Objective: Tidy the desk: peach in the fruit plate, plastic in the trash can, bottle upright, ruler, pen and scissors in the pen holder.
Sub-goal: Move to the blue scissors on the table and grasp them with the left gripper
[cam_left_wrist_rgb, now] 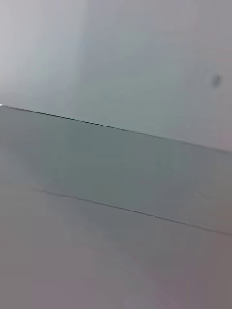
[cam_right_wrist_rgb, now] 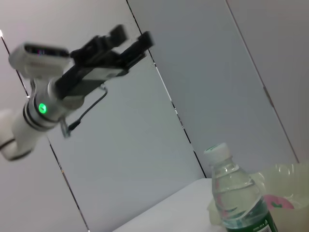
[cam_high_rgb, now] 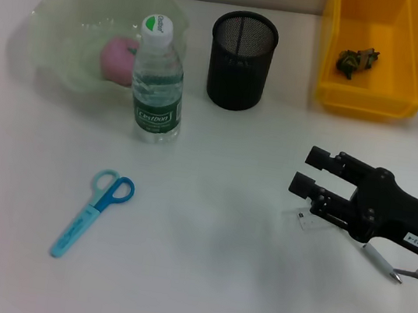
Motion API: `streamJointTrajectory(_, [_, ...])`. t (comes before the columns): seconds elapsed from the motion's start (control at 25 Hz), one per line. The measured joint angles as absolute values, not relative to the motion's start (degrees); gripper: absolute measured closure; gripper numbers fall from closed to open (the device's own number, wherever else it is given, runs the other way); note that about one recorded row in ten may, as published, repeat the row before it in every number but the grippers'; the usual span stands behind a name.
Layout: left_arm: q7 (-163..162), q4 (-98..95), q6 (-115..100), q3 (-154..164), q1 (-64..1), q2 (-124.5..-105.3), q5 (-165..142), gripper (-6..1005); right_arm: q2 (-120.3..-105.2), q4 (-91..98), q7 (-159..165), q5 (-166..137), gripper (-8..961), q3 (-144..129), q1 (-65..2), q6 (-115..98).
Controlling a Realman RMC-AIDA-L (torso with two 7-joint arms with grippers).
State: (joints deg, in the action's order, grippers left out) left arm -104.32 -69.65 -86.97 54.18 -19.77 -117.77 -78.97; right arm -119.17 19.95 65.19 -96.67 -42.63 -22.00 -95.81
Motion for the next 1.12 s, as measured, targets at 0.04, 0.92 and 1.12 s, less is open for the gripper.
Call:
streamJointTrajectory(0.04, [-104.29,-65.42,-90.89,51.63,-20.48,-117.09,-79.61,407,-119.17,19.95,65.18,-96.67,291,-42.63,-22.03,-95.74])
streamJointTrajectory(0.92, [-108.83,-62.08,-102.09,51.33,-22.07,-115.85,-113.21,407,-119.21,18.36,56.94,-97.12,290,-45.35,-21.34,-98.89])
streamJointTrajectory(1.12, [-115.43,-63.77,-103.37,51.16,-24.50,-115.75,-119.69,407,-119.13,18.49,56.90,-97.21,291,-46.44,-21.18,-98.34])
